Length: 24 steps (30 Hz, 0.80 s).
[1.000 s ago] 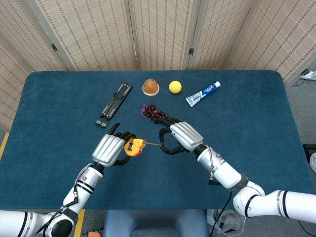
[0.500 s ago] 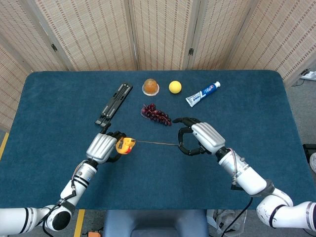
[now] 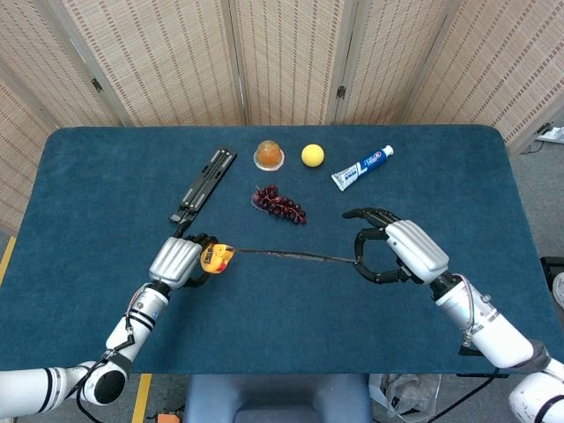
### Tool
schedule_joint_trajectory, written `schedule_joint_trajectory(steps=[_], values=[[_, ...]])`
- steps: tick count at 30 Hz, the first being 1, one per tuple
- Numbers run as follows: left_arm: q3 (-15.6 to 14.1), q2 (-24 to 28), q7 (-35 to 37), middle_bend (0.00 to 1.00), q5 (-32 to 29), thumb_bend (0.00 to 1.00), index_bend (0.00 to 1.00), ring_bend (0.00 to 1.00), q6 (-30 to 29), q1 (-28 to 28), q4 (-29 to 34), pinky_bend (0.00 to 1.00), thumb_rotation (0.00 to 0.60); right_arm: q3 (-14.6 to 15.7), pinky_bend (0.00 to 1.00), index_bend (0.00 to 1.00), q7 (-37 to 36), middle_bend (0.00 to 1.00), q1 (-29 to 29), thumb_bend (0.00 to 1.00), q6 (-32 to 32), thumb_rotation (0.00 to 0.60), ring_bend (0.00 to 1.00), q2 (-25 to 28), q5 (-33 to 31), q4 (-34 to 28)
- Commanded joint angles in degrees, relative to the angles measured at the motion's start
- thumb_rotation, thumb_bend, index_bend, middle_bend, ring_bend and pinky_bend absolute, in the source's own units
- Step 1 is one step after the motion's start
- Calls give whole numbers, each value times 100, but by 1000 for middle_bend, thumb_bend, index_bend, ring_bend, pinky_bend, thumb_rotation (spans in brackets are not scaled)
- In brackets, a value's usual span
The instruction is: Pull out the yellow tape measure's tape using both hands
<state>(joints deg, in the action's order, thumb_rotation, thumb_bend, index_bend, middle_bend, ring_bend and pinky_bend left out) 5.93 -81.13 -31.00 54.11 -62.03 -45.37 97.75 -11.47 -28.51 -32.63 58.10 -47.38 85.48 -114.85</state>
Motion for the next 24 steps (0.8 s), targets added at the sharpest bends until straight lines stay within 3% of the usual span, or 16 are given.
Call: schedule_joint_trajectory(steps=[1, 11, 24], values=[[-6, -8, -7, 445, -11, 367, 455, 395, 19, 15, -31, 84, 600, 104, 134, 598, -290, 201, 182, 500, 186, 600, 137, 195, 251, -7], [-11, -49, -68, 444, 49, 367, 455, 395, 4, 61, -169, 84, 600, 321, 134, 598, -1235, 201, 471, 500, 665, 600, 137, 568, 881, 160], [-58, -140, 380, 445, 905, 366, 456, 391, -90, 184, -524, 74, 600, 392, 134, 599, -1626, 202, 378, 500, 640, 600, 140, 559, 980, 383]])
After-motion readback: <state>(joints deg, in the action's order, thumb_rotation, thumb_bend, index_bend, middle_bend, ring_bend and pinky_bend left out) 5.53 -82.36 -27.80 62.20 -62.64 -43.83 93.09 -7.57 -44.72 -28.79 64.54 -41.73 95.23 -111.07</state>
